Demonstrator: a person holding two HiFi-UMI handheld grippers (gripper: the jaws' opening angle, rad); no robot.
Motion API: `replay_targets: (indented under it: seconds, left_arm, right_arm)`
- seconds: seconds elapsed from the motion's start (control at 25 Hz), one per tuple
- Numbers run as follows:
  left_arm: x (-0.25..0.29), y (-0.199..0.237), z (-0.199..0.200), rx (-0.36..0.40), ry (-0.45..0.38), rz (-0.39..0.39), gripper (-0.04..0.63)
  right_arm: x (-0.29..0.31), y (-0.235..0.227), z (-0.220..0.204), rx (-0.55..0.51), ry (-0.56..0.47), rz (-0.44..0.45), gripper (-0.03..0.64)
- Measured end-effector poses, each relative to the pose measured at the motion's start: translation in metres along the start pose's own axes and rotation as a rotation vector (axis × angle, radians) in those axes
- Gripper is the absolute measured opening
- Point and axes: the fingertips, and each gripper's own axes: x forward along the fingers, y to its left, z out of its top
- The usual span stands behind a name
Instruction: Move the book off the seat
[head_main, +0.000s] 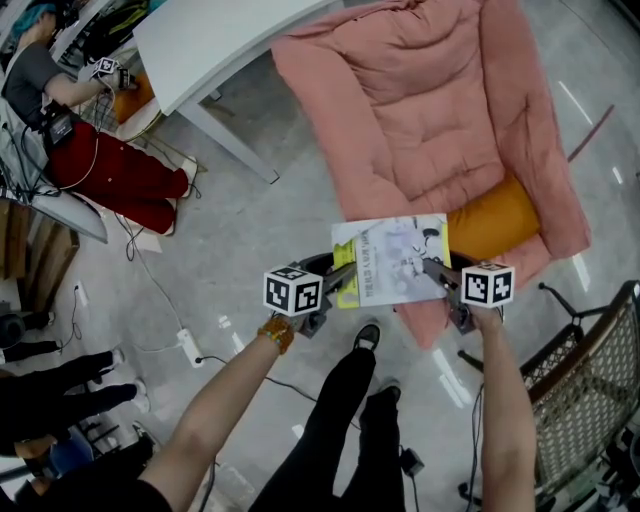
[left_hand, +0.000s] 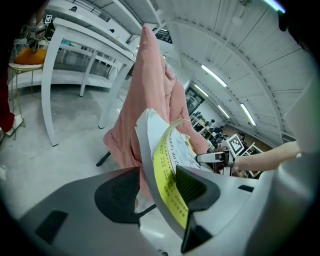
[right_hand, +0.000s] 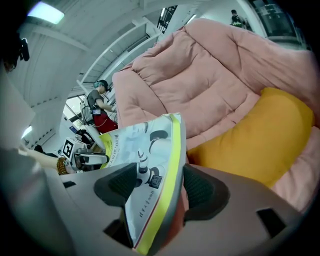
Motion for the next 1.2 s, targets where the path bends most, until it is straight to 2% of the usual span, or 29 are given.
replay_targets:
  seconds: [0.2, 0.36, 0.52, 0.6, 0.8, 0.96, 1.2]
  left_arm:
    - [0.0, 0.002, -0.005, -0.055, -0.017, -0.017, 0.215]
    - [0.008, -0.003, -0.006, -0.046, 0.002, -0.023, 0.199]
    - [0.007, -0.005, -0.004, -0.05, 0.005, -0.014, 0.162]
    - [0.006, -0.008, -0.003, -0.03, 0.005, -0.012, 0.142]
    - [0.003, -0.016, 0.001, 0.047, 0.005, 0.002, 0.1]
    - [0.003, -0.014, 0.003, 0.062, 0.005, -0.012, 0.095]
    - [0.012, -0.006, 0.0, 0.005, 0.044, -0.034, 0.14]
  right_arm:
    - [0.002, -0.002, -0.001, 0.023, 0.012, 0.01, 0.284]
    - [-0.001, -0.004, 0.002, 0.03, -0.018, -0.005, 0.279]
    - [-0.007, -0.002, 0.002, -0.012, -0.027, -0.03, 0.259]
    - [-0.01, -0.001, 0.002, -0.034, -0.028, -0.036, 0.246]
    - [-0.022, 0.007, 0.009, -0.05, -0.048, 0.004, 0.163]
    - [-0.024, 0.011, 0.007, 0.025, -0.008, 0.069, 0.132]
    - [-0.012, -0.001, 0.0, 0.101, 0.054, 0.052, 0.17]
